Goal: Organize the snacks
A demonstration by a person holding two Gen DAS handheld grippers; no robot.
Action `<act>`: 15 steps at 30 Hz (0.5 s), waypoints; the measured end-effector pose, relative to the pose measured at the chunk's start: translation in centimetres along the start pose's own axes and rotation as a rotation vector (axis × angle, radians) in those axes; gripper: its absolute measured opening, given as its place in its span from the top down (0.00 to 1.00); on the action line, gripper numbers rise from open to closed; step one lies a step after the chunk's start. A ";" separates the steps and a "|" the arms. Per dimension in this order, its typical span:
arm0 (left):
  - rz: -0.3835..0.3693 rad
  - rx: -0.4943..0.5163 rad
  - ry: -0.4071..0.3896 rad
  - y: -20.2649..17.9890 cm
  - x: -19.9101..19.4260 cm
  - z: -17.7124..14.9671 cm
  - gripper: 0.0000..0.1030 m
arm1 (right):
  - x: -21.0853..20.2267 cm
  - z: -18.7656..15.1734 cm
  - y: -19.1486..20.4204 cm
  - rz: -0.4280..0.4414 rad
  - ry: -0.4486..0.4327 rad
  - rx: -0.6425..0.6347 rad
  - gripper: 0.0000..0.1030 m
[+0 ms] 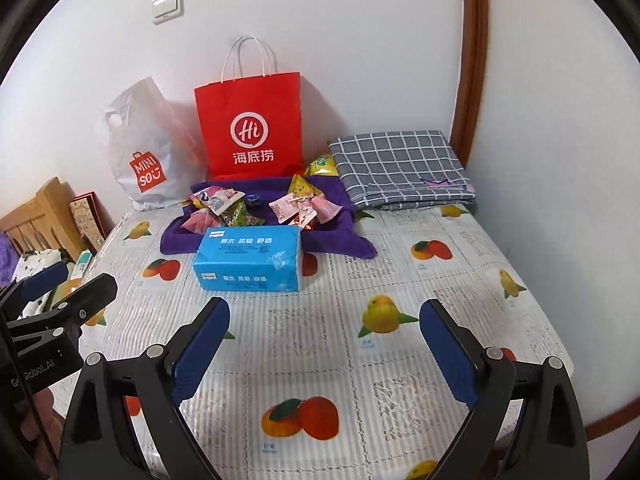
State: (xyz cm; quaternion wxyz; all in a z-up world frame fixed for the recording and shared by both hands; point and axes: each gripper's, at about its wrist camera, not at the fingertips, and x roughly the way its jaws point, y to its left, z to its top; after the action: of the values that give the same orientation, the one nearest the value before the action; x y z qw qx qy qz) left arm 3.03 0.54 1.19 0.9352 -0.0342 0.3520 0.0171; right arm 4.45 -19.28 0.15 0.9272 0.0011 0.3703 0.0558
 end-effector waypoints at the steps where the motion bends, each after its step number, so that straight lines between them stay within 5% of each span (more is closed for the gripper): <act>1: 0.001 -0.003 -0.002 0.0 -0.2 -0.2 0.13 | -0.2 -0.1 -0.1 0.002 -0.001 0.002 0.08; 15: 0.003 0.007 -0.010 -0.4 -1.6 -1.2 0.13 | -2.0 -1.8 -0.2 -0.004 -0.015 0.005 0.08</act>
State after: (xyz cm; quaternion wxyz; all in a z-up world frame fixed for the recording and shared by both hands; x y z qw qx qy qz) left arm 1.06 0.09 1.33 0.9370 -0.0306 0.3476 0.0173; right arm 1.83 -19.71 0.21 0.9301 0.0031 0.3633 0.0531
